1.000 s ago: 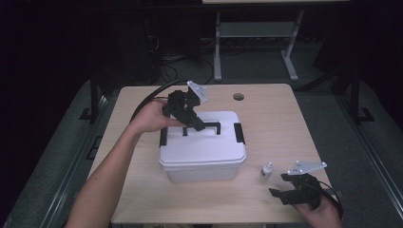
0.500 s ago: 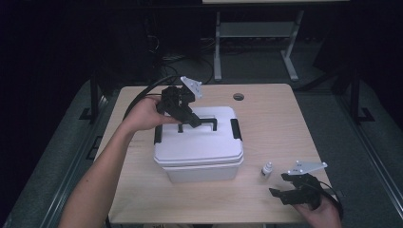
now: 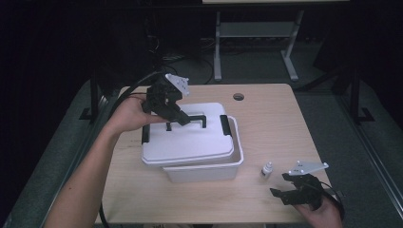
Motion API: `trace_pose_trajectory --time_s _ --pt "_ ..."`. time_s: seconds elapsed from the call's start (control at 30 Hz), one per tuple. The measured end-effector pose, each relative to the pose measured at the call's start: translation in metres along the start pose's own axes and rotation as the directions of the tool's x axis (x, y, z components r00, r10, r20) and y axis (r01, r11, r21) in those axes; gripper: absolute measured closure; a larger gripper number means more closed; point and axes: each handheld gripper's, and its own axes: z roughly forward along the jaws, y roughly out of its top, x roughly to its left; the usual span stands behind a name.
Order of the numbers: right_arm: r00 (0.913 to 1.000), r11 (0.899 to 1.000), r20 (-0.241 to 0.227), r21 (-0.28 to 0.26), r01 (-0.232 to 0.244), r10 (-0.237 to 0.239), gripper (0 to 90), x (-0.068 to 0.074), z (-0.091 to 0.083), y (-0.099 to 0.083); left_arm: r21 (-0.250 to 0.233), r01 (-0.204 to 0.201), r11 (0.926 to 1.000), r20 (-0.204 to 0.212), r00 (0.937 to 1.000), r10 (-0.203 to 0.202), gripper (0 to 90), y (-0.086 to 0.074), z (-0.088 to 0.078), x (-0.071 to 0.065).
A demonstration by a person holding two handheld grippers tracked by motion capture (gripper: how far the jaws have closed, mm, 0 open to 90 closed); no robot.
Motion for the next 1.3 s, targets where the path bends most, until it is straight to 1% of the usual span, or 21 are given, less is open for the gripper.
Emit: trace_pose_trajectory --time_s 0.23,0.33,0.47,0.57,0.77,0.9,1.07,1.17,1.3 --pt "1.0000 1.000 0.005 -0.004 0.004 -0.004 25.8 -0.001 -0.001 0.000 -0.004 0.021 0.9998 -0.026 0.9994 -0.021 84.1 -0.013 -0.017 -0.006" --pt "1.0000 1.000 0.009 -0.003 0.004 -0.004 25.8 0.000 -0.002 0.000 -0.004 0.023 0.9997 -0.039 0.9990 -0.023 84.2 -0.019 -0.025 -0.008" --pt "0.9999 1.000 0.015 -0.002 0.001 -0.001 25.8 -0.001 -0.003 0.000 -0.014 0.042 0.9990 -0.054 0.9976 -0.043 84.2 -0.029 -0.035 -0.012" --pt "0.9998 1.000 0.019 -0.001 0.000 0.000 25.8 -0.001 -0.003 0.000 -0.015 0.047 0.9988 -0.064 0.9968 -0.047 84.2 -0.036 -0.040 -0.014" --pt "0.9997 1.000 0.025 -0.002 -0.002 0.002 25.4 0.000 -0.003 0.001 -0.027 0.075 0.9969 -0.078 0.9941 -0.076 84.2 -0.053 -0.049 -0.017" --pt "0.9996 1.000 0.028 -0.001 0.006 -0.006 25.0 0.000 -0.002 0.001 -0.032 0.088 0.9956 -0.088 0.9919 -0.091 84.2 -0.065 -0.055 -0.020" --pt "0.9995 1.000 0.032 0.003 0.008 -0.008 25.0 0.001 -0.001 0.002 -0.043 0.111 0.9929 -0.112 0.9871 -0.115 84.1 -0.080 -0.067 -0.025" --pt "0.9994 1.000 0.033 0.006 0.006 -0.006 25.0 0.000 -0.001 0.002 -0.039 0.121 0.9919 -0.128 0.9838 -0.125 84.1 -0.088 -0.071 -0.029" --pt "0.9993 1.000 0.037 0.005 0.010 -0.010 25.0 -0.001 -0.001 0.002 -0.042 0.137 0.9896 -0.133 0.9809 -0.142 84.1 -0.100 -0.074 -0.032"
